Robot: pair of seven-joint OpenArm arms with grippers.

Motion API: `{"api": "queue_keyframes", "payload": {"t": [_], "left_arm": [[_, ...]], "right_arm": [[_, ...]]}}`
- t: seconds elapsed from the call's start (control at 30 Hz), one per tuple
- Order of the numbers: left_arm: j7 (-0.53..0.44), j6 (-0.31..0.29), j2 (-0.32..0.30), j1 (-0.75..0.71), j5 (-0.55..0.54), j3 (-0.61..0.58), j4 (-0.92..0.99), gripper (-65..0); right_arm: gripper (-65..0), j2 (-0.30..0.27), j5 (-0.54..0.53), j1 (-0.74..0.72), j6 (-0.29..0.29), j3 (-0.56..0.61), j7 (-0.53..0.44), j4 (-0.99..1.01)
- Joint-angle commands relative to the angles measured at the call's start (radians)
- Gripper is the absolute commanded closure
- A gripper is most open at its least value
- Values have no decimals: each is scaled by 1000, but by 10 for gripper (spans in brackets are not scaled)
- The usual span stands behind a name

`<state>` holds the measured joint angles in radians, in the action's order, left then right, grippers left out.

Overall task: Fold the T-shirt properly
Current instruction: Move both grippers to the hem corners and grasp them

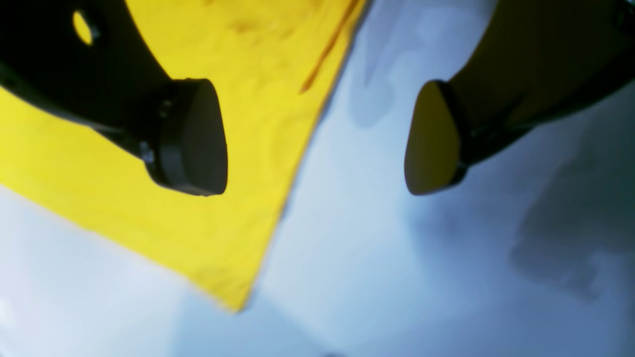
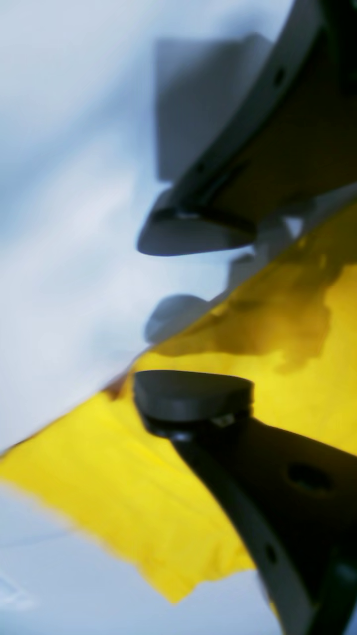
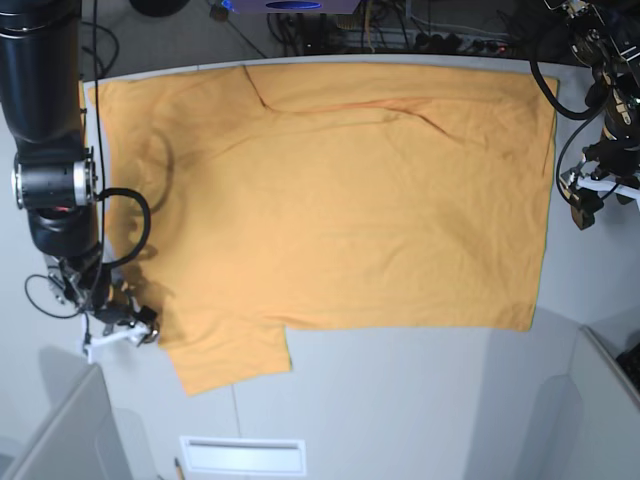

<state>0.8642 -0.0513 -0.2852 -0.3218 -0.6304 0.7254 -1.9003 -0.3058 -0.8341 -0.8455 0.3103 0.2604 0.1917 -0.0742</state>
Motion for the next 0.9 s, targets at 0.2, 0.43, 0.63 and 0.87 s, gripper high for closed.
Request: {"api": "queue_keyframes", "payload": {"t": [0.2,0.43,0.63,0.87], "left_arm": [[-21,0,-18,10,17,7,-12,-532],[-21,0,-21,14,19,7,-12,-532],[-21,0,-22,49,22,7,43,-532],[-21,0,-105,197,22,-63,264,-541]], "right_arm": [[-345,18,-7,-33,11,32,-14,-17],[-341,41,-11,-33,5,112,-21,-17],[-237,41,-11,-33,-41,115,-36,-17],[0,41,-11,-31,-101,118,-65,-17]]}}
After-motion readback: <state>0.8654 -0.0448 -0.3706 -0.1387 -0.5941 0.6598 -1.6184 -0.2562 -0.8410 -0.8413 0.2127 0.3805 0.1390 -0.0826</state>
